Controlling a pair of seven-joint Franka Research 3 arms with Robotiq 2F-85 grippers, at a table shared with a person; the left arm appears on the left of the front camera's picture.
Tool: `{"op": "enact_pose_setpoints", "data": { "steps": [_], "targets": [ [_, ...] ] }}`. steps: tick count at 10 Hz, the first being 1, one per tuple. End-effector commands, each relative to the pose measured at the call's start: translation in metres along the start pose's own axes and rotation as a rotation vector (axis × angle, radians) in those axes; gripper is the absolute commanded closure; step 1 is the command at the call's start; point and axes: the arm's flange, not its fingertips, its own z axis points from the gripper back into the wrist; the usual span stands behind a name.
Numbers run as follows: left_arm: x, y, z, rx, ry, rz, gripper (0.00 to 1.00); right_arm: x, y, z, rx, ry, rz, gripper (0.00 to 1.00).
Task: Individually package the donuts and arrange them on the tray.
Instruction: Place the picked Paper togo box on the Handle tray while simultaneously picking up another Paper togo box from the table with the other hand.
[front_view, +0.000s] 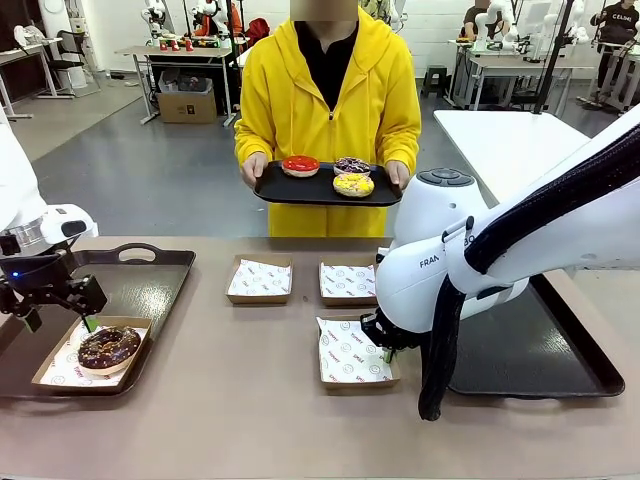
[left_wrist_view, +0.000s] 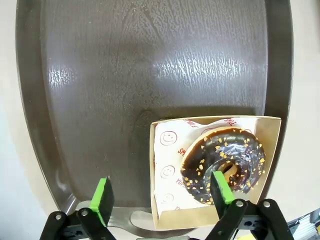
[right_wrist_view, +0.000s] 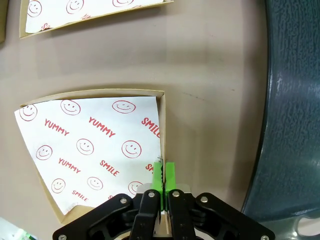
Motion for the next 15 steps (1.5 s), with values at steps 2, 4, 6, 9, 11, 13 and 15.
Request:
{"op": "enact_pose_setpoints", "data": {
  "steps": [2, 4, 6, 9, 11, 13, 15],
  "targets": [
    [0.000, 0.004, 0.009, -0.048, 0.003, -0.013, 0.00, 0.004, 0.005, 0.002, -0.018, -0.001, -0.010, 1.00],
    [-0.014, 0.011, 0.032, -0.194, 0.010, -0.049, 0.00, 0.006, 0.006, 0.029, -0.011, -0.021, 0.006, 1.00],
    [-0.027, 0.038, 0.057, -0.387, -0.035, -0.048, 0.00, 0.021, 0.008, 0.069, -0.022, -0.042, 0.013, 1.00],
    [-0.044, 0.104, 0.070, -0.705, -0.092, -0.012, 0.00, 0.061, 0.017, 0.137, 0.030, -0.049, 0.017, 1.00],
    [-0.053, 0.150, 0.070, -0.833, -0.133, 0.048, 0.00, 0.092, 0.024, 0.164, 0.066, -0.048, 0.019, 1.00],
    [-0.067, 0.200, 0.070, -0.973, -0.217, 0.120, 0.00, 0.119, 0.030, 0.169, 0.094, -0.035, 0.038, 1.00],
    [-0.078, 0.240, 0.070, -1.077, -0.298, 0.186, 0.00, 0.140, 0.034, 0.162, 0.111, -0.018, 0.036, 1.00]
  ]
}}
